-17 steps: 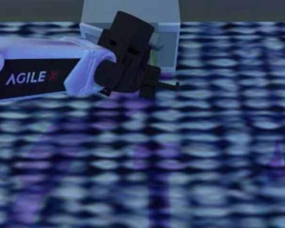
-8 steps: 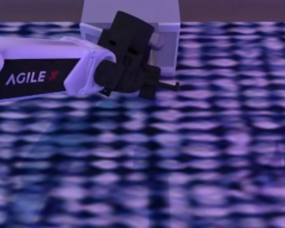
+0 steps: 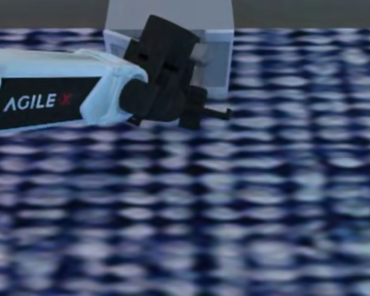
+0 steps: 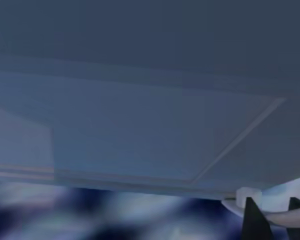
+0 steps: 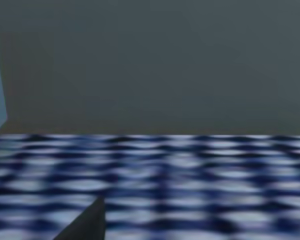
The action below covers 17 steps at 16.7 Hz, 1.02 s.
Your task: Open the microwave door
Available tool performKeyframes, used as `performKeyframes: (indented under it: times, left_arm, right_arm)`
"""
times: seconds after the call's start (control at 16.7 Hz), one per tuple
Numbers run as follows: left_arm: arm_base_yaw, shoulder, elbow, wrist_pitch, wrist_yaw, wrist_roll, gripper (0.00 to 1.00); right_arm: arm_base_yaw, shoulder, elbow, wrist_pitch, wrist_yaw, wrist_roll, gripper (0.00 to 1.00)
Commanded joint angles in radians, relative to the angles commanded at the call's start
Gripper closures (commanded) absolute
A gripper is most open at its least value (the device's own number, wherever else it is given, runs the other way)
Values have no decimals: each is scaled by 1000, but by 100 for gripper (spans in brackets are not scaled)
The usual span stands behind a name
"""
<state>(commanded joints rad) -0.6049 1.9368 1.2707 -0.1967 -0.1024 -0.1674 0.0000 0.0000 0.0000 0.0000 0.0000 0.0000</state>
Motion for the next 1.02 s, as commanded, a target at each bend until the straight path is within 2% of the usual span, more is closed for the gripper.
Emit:
performKeyframes:
  times: [0.24, 1.02]
  left_arm:
    - [13, -16, -23, 10, 18, 29, 100]
    - [13, -16, -23, 10, 18, 29, 100]
  right_arm:
    - [0, 0, 0, 0, 0, 0, 0]
    - [0, 0, 0, 0, 0, 0, 0]
